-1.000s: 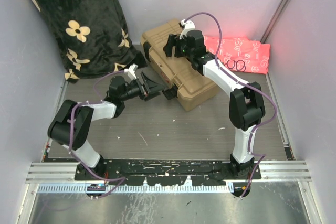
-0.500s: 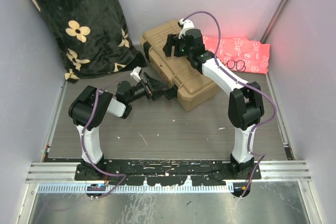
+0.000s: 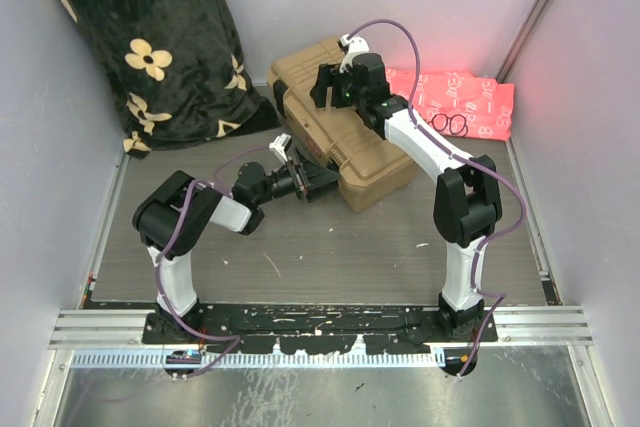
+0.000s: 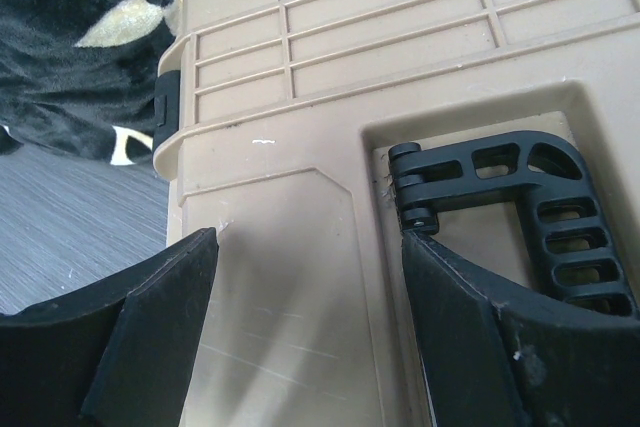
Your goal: Pack the tool kit
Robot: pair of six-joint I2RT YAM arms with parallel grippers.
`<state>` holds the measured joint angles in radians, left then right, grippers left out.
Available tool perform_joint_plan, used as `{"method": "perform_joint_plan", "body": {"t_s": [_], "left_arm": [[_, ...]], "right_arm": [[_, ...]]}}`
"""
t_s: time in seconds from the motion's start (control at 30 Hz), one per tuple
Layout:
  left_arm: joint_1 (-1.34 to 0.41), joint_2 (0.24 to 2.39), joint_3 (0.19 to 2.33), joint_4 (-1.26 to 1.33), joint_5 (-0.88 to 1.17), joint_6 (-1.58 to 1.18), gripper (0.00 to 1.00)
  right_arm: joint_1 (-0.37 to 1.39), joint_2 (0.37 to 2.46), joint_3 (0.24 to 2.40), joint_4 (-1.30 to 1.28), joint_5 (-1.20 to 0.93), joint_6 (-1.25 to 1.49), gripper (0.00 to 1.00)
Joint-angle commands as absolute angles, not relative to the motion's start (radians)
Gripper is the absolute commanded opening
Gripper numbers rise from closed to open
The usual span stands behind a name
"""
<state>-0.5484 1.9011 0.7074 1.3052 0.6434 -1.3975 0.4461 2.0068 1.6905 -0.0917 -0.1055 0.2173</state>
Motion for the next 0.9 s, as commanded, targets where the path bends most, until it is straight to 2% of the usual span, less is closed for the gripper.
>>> {"method": "perform_joint_plan", "body": {"t_s": [0.0,0.3,0.87], "left_arm": [[-0.543,1.938,0.732,1.353,0.598,-1.355,0.98],[-0.541,1.988,0.764,1.368,0.567,-1.333,0.98],[-0.542,2.047,0.873,1.430,0.505,-1.376,0.98]], "right_arm": [[0.462,2.208,1.482,-0.818,-0.115,0.296,0.80],[0.462,2.183,1.418,-0.796,-0.114,0.296,0.81],[0.463,2.195,1.438,-0.808,-0.111,0.282,0.81]]}}
